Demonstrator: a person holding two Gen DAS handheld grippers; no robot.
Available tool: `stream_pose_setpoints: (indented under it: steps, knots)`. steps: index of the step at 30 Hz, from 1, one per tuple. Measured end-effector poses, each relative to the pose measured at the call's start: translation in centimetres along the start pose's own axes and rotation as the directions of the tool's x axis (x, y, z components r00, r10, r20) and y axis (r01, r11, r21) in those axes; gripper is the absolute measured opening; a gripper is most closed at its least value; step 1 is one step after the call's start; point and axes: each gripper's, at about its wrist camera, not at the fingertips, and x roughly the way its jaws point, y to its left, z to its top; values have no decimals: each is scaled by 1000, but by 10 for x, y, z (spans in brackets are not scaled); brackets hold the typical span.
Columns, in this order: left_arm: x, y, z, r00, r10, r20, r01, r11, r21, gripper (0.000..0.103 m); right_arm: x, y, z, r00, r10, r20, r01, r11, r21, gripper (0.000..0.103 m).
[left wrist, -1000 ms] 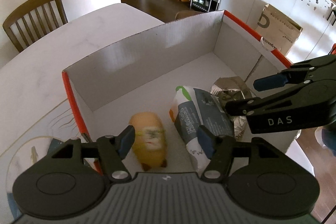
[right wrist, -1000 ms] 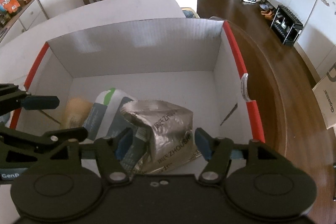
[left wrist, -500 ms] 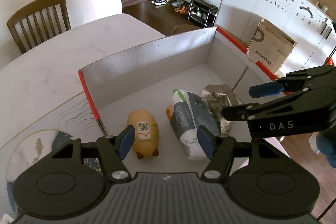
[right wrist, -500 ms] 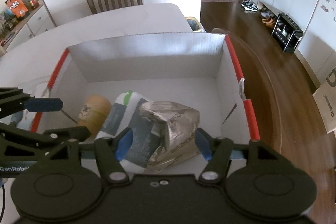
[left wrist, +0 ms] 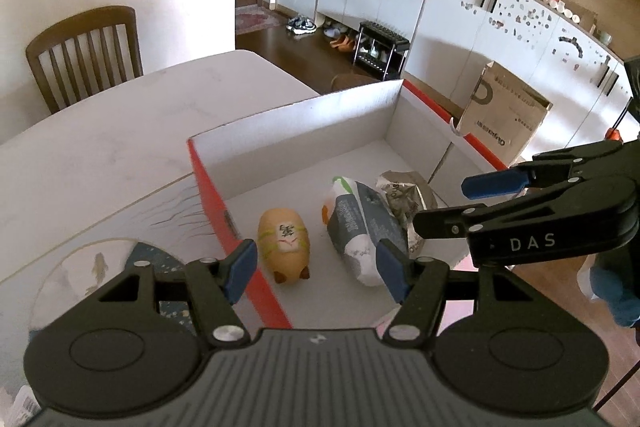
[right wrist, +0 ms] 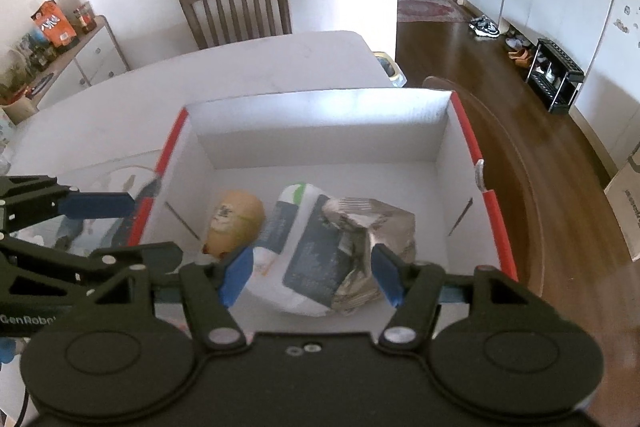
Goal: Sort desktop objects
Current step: 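Open both grippers and withdraw both tools back over the table, then lower the left tool onto the blueberry bread bag while right approaches white packet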
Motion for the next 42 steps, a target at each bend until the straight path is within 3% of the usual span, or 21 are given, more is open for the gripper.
stream_pose_setpoints:
  steps: [21,35,42]
  knots:
    - [-72,61,-50,996,60,66,-59,998,-13,65,-15,95,-18,998,57,27,-55,997,-63,70]
    - [-108,119,-95,993,94,66,-89,993,-79,71,-18,173,-42,990,136,34,-130,982,-140,92]
    - [-123,148,-118,992,111,62,-104,989,-104,75,-15,204,-52,988,149,33,-143,980,-140,94]
